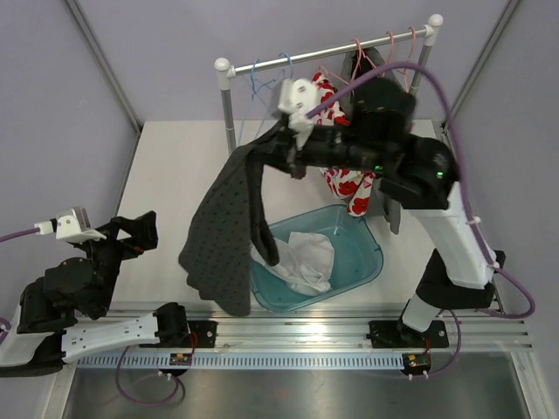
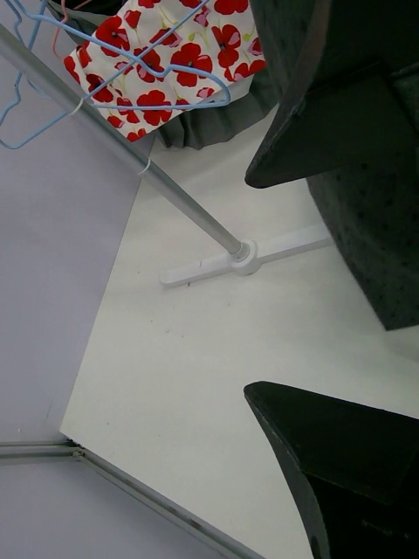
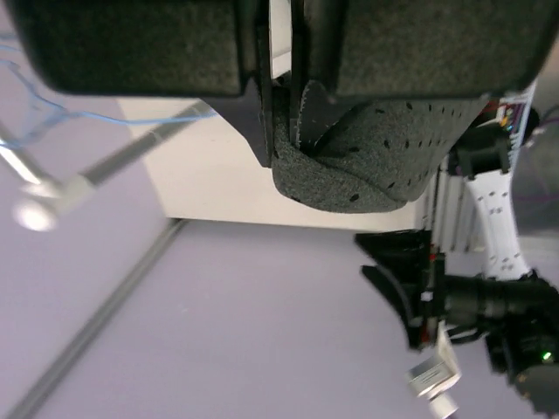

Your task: Remove the skirt from the hanger

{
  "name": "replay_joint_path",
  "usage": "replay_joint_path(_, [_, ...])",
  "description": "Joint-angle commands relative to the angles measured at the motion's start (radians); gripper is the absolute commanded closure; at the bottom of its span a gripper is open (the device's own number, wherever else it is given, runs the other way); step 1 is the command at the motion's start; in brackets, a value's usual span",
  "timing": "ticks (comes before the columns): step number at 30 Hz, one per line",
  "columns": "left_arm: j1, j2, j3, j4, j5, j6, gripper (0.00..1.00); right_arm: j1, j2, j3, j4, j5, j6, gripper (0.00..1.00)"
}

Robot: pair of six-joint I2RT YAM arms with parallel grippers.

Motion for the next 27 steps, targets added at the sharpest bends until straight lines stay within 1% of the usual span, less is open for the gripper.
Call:
replay_joint_path(1, [-0.004,-0.013,-0.009,0.017,0.0,-0.04,0.04,-0.108,-0.071,0.079,-0.016,-0.003,0.071,1.0])
replay_joint_path(2, [-0.004,-0.011,-0.012,0.02,0.0,-0.045,0.04,-0.14,-0.087,0.09,-0.03,-0.006,0.062,1.0])
replay_joint_path(4, [-0.002,-0.009,-0.016,0.026,0.0,-0.043,0.04,-0.161,-0.139,0.075,-0.045,-0.003,0.045,1.0])
replay_joint_path(7, [-0.004,-0.009,-0.026,0.067,0.006,-0.028,0.04,-0.18,-0.222,-0.02,-0.057,0.035,0.01,1.0])
replay_joint_path(8, [-0.004,-0.006,-0.03,0.078,0.011,-0.02,0.04,-0.181,-0.243,-0.099,-0.048,0.047,0.004,1.0])
replay_joint_path(10, [-0.004,-0.005,-0.041,0.113,0.018,0.006,0.04,-0.192,-0.3,-0.195,-0.031,0.082,-0.01,1.0])
replay_joint_path(11, [-0.002,0.0,-0.044,0.124,0.024,0.021,0.04,-0.197,-0.317,-0.295,0.001,0.095,-0.015,1.0])
replay_joint_path(13, [-0.004,0.004,-0.05,0.147,0.037,0.037,0.04,-0.226,-0.352,-0.414,0.031,0.128,-0.024,1.0])
replay_joint_path(16, [-0.004,0.018,-0.042,0.158,0.049,0.044,0.03,-0.244,-0.381,-0.517,0.042,0.144,-0.043,1.0])
replay_joint_path(17, [-0.004,0.021,-0.042,0.161,0.057,0.052,0.03,-0.253,-0.391,-0.535,0.047,0.133,-0.046,1.0])
replay_joint_path(19, [-0.004,0.027,-0.046,0.173,0.066,0.06,0.03,-0.258,-0.412,-0.578,0.015,0.051,-0.056,1.0])
replay_joint_path(22, [-0.004,0.029,-0.056,0.198,0.075,0.08,0.03,-0.26,-0.437,-0.632,-0.056,-0.106,-0.107,1.0])
replay_joint_path(23, [-0.004,0.027,-0.061,0.211,0.078,0.089,0.03,-0.26,-0.449,-0.652,-0.076,-0.176,-0.16,1.0])
replay_joint_path(24, [-0.002,0.027,-0.061,0.211,0.08,0.092,0.03,-0.26,-0.458,-0.672,-0.099,-0.177,-0.193,1.0])
replay_joint_path(25, [-0.004,0.026,-0.062,0.218,0.086,0.095,0.03,-0.26,-0.467,-0.73,-0.152,-0.23,-0.229,1.0])
replay_joint_path(26, [-0.004,0.026,-0.064,0.222,0.09,0.1,0.03,-0.26,-0.48,-0.762,-0.194,-0.253,-0.345,1.0])
replay_joint_path(27, [-0.004,0.026,-0.065,0.225,0.093,0.1,0.03,-0.261,-0.506,-0.802,-0.229,-0.271,-0.399,1.0])
